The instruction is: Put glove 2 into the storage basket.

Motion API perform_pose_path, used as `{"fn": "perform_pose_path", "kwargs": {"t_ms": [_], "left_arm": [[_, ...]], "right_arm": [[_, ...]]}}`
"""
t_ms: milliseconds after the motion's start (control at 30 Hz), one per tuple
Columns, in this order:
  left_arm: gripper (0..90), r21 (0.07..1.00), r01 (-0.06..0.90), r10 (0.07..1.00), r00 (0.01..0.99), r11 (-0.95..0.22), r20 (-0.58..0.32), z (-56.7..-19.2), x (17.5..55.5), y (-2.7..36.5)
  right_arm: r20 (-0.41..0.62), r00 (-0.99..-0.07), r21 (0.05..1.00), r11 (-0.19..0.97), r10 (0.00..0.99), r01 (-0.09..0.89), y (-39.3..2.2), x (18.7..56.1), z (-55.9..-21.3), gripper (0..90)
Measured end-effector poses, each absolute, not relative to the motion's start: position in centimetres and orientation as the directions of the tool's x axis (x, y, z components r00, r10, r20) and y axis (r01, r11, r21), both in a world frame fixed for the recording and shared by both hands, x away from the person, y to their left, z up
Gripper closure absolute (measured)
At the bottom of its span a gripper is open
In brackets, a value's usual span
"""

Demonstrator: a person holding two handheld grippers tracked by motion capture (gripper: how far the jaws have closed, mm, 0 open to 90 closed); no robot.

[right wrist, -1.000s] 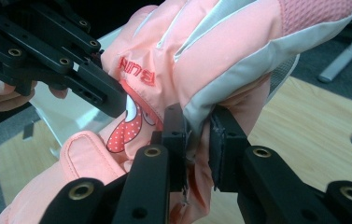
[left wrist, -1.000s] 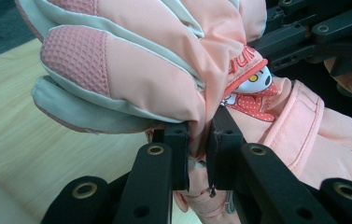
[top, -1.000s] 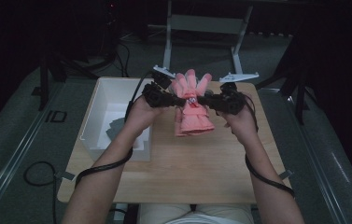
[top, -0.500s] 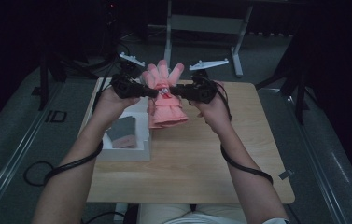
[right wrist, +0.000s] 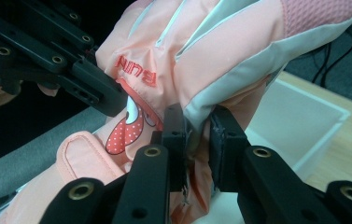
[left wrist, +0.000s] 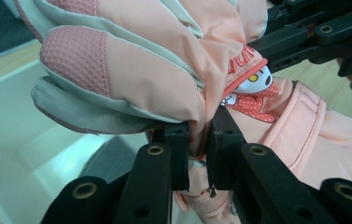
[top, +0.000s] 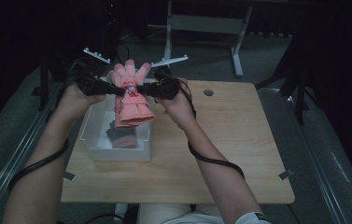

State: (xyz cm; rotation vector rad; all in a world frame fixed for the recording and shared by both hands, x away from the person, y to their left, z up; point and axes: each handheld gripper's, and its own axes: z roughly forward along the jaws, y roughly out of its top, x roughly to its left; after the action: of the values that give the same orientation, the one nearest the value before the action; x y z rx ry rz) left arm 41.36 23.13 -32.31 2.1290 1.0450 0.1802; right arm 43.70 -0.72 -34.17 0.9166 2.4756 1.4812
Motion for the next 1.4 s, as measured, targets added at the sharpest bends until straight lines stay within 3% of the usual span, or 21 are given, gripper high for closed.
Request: {"fn": "perform_pose_path", "kwargs": {"t_ms": [367,633,1167,1400], "left_arm": [[80.0,0.617,0.706,0.747,0.606,-0.348,-0.273,-38.8,43.4,25.3],[80.0,0.546,0.761,0.764,0.569,-0.349,-0.305,-42.3,44.4,26.0],[77.8,0.467,0.792,0.810,0.539,-0.393,-0.232,-44.2,44.6,26.0],[62.7,0.465,0.795,0.848,0.507,-0.391,-0.154,-44.2,44.4,25.8]], "right_arm": [[0.235,-0.771,0.756,0.387,0.592,0.528,2.7,45.7,-39.6,78.2],[0.188,-0.756,0.685,0.468,0.627,0.558,5.0,46.3,-42.5,78.2],[0.177,-0.728,0.590,0.521,0.662,0.617,7.5,46.9,-44.8,76.3],[0.165,-0.706,0.554,0.527,0.689,0.644,7.8,47.3,-44.9,67.7]]}}
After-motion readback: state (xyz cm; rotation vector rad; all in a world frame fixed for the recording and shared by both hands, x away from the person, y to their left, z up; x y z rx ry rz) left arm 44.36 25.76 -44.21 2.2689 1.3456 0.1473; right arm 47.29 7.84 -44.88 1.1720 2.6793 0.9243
